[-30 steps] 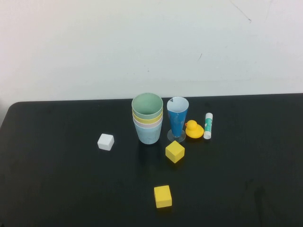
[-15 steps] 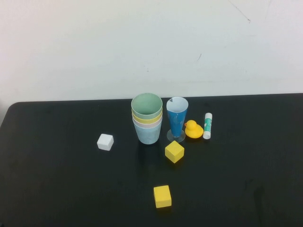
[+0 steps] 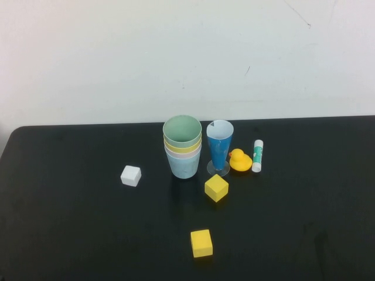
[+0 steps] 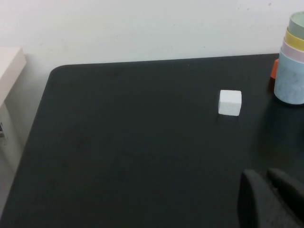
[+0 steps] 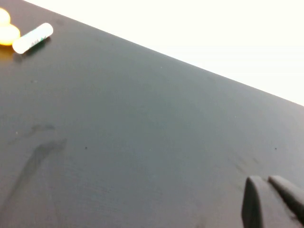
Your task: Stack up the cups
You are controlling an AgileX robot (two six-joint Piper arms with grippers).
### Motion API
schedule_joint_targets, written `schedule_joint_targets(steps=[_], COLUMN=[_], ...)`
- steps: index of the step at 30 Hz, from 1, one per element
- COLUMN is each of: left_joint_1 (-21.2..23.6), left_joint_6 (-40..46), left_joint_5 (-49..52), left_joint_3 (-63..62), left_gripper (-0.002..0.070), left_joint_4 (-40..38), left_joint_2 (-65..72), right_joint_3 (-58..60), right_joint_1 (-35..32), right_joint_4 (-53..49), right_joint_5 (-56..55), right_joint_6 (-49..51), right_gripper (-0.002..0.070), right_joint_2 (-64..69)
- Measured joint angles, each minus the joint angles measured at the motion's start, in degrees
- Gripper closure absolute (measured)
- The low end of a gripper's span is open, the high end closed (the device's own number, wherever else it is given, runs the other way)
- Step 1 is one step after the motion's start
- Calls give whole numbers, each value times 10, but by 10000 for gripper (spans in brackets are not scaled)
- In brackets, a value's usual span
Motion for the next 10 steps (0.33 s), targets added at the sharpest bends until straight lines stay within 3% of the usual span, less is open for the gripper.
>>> schedule_joint_targets(steps=[10], left_joint_1=[0], left_joint_6=[0], left_joint_5=[0], left_joint_3=[0], left_gripper=[676], left_joint_4=[0], left_joint_2=[0], right_joint_3=[1], right_joint_1=[0], right_joint_4=[9], right_joint_5=[-2], right_joint_6=[5], right_gripper=[679], right_joint_2=[0])
